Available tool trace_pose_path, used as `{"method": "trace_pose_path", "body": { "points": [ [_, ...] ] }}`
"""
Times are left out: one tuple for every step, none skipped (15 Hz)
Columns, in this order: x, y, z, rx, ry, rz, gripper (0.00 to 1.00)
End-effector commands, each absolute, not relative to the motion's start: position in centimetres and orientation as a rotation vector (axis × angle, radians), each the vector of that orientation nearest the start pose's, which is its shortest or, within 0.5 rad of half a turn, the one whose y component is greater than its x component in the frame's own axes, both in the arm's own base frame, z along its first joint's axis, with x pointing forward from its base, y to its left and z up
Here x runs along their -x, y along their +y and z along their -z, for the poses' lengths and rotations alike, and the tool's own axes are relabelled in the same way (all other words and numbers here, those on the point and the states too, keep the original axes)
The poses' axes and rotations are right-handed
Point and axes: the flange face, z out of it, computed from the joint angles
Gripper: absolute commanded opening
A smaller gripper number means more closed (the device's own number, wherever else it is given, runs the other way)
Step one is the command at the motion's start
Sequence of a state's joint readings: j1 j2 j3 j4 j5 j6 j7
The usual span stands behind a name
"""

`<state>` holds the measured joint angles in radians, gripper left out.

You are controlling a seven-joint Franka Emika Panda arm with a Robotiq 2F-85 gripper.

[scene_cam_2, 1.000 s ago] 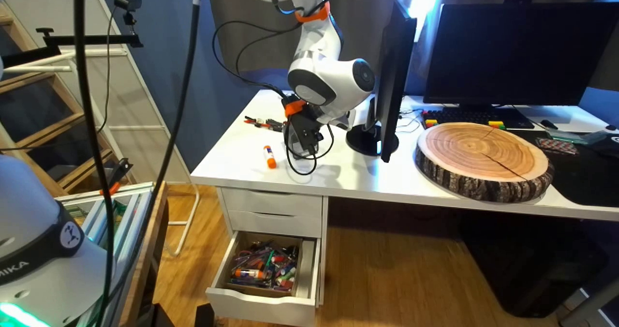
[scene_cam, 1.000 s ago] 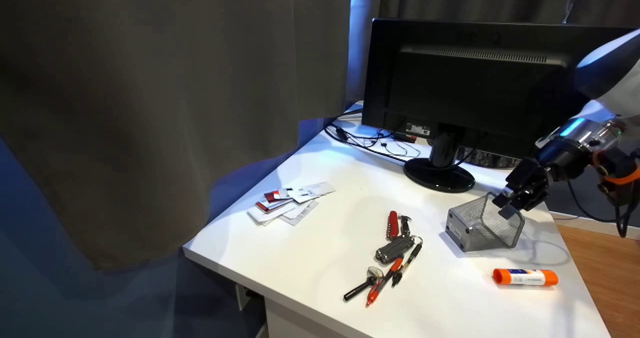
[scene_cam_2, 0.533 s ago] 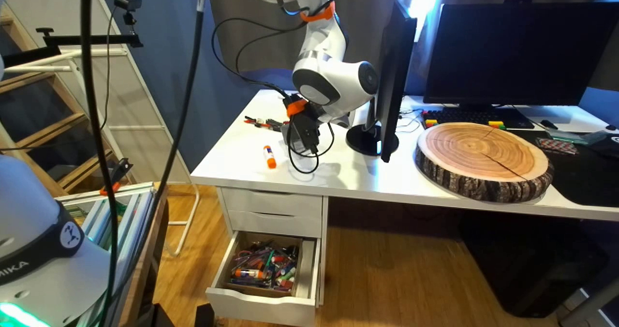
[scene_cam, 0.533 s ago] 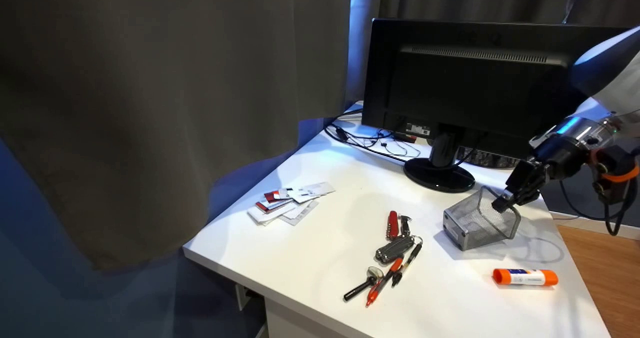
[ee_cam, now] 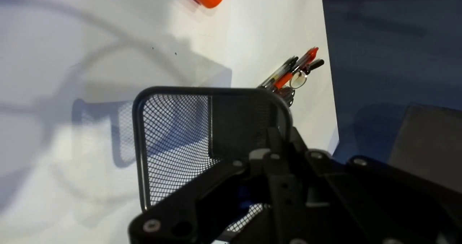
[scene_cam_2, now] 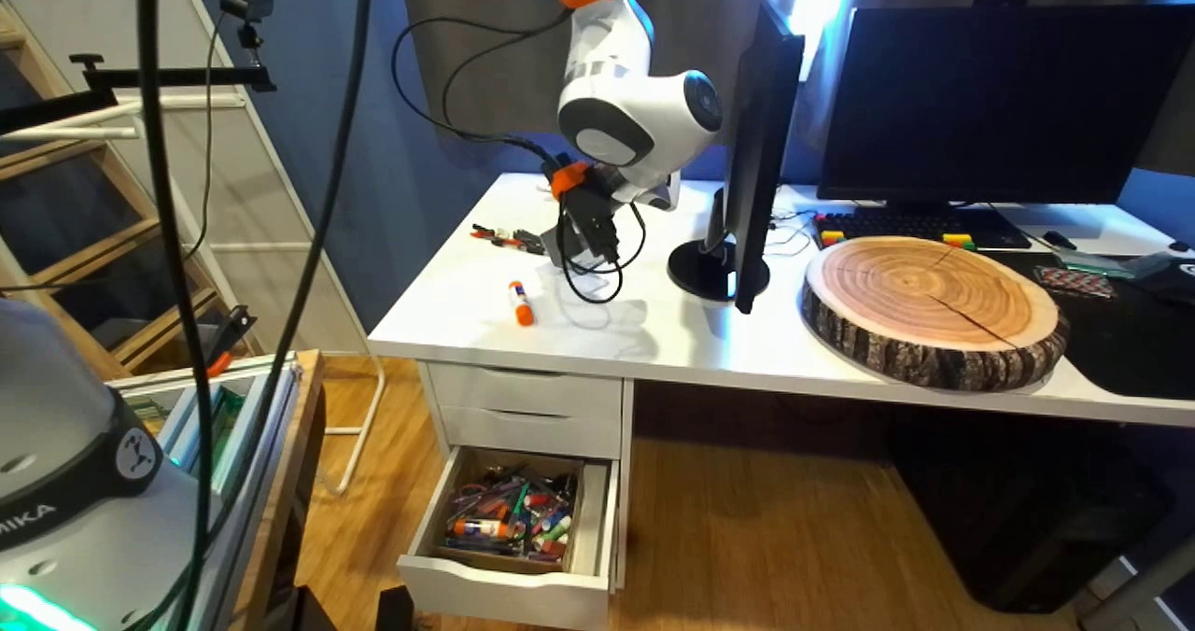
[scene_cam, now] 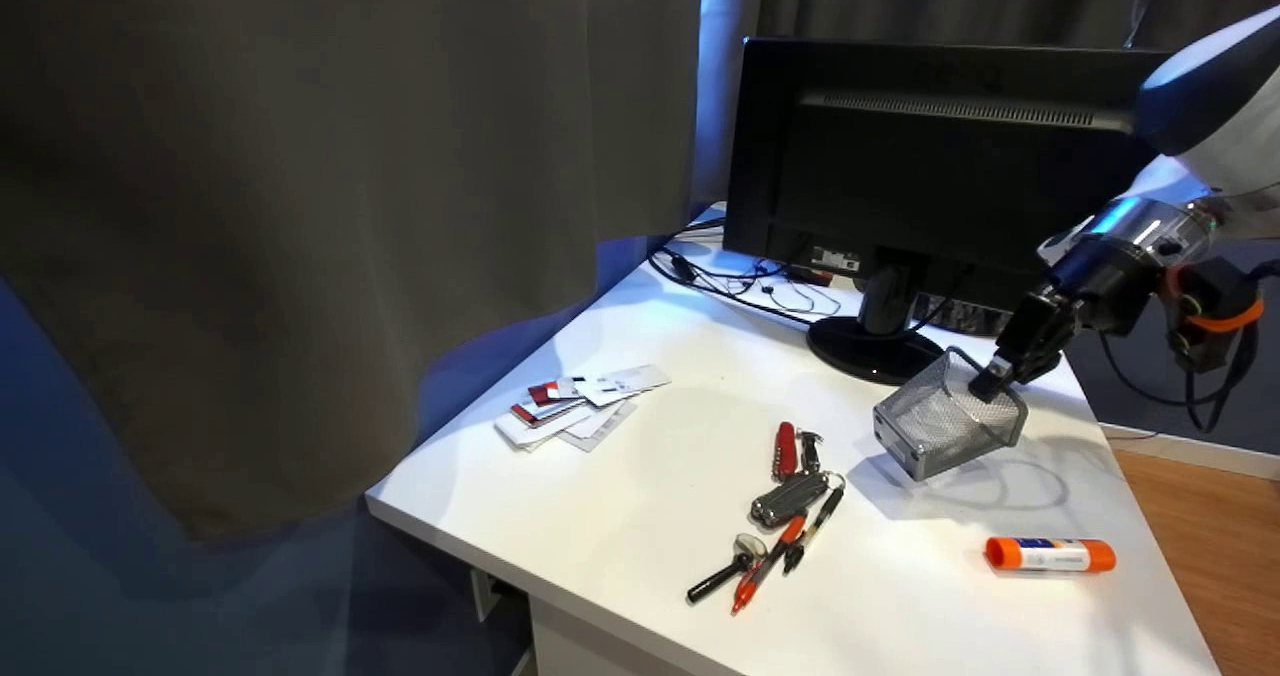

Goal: Turn the grey basket over and then put the orange glue stick in an upright position

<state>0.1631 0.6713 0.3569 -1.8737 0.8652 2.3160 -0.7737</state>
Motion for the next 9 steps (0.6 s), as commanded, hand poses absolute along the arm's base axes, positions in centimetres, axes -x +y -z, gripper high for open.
{"method": "trace_pose_path", "body": {
  "points": [
    [-52.1,34.4,-20.0,2.392,-0.763,-0.14,0.02],
    [-52.0,35.2,-20.7,2.432,-0.795,-0.13,0.02],
    [-51.7,35.9,-21.4,2.473,-0.826,-0.116,0.02],
    [-51.5,36.6,-22.0,2.515,-0.857,-0.096,0.02],
    [-51.4,37.2,-22.6,2.557,-0.885,-0.069,0.02],
    [-51.2,37.7,-23.1,2.601,-0.908,-0.047,0.02],
    [-51.2,38.0,-23.3,2.648,-0.929,-0.029,0.02],
    [-51.2,38.3,-23.4,2.696,-0.944,-0.014,0.02],
    [-51.2,38.3,-23.3,2.747,-0.952,-0.002,0.02]
  ]
}}
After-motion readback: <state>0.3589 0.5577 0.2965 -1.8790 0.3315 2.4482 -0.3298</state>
